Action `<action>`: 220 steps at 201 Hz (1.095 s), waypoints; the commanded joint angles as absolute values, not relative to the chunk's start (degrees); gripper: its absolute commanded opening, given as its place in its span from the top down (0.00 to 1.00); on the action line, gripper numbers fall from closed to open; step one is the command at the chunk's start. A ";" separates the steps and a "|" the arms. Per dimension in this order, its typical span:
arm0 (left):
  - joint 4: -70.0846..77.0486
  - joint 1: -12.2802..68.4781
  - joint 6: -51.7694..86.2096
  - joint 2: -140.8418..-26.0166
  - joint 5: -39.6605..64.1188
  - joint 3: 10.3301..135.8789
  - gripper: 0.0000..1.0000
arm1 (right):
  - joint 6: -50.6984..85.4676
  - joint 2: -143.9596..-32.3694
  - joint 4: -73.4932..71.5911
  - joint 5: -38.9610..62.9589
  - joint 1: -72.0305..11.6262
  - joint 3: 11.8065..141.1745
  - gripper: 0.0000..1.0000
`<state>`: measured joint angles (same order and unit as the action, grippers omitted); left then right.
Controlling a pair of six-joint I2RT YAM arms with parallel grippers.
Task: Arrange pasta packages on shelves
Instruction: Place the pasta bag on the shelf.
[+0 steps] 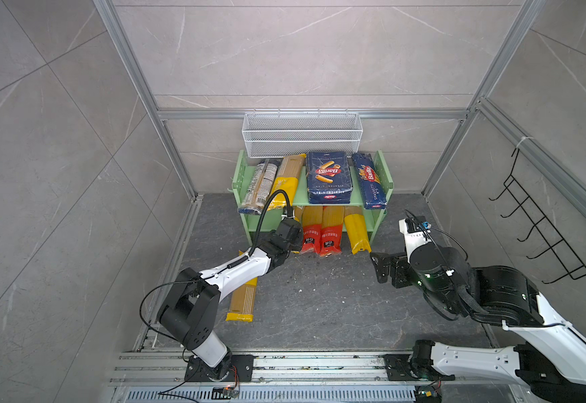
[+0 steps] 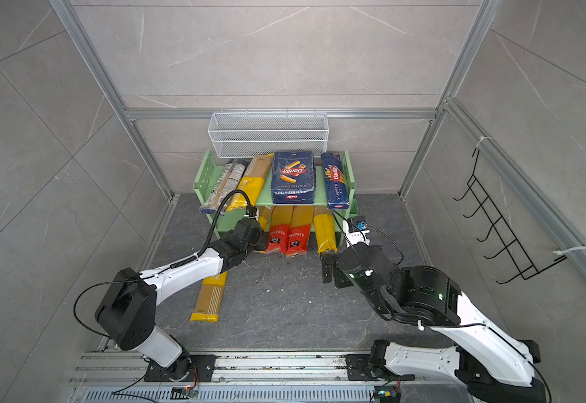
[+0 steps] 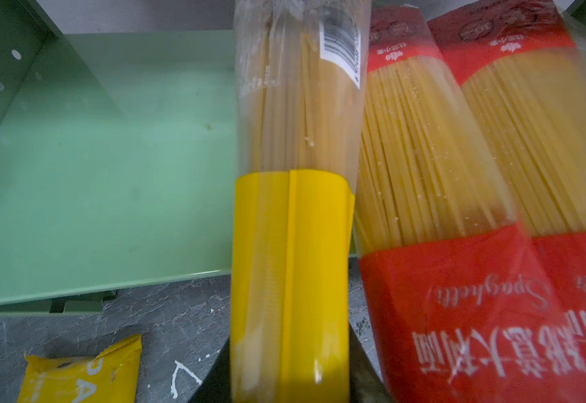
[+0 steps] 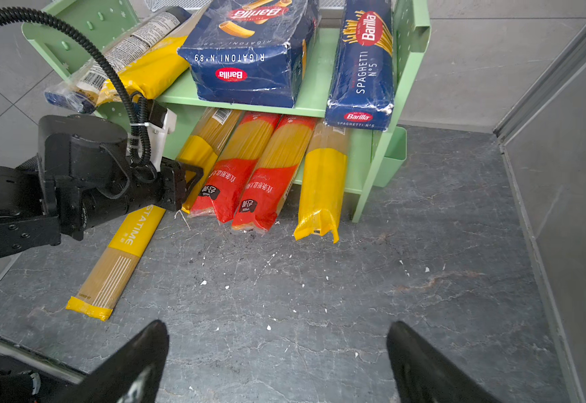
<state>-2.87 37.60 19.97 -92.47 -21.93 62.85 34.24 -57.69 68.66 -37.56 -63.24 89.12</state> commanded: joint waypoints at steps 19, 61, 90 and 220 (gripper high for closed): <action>6.41 35.77 19.03 -93.96 -23.95 67.14 1.00 | 32.83 -57.57 70.05 -38.18 -62.32 90.66 0.00; 6.40 35.60 19.58 -95.72 -23.35 68.44 1.00 | 32.44 -57.48 70.05 -37.46 -61.37 90.59 0.00; 5.76 35.59 19.85 -96.41 -24.81 68.99 1.00 | 32.00 -57.39 69.89 -37.17 -60.82 90.54 0.00; 1.05 35.68 25.02 -91.15 -24.44 64.27 0.36 | 30.78 -58.13 68.38 -33.46 -59.00 90.91 0.00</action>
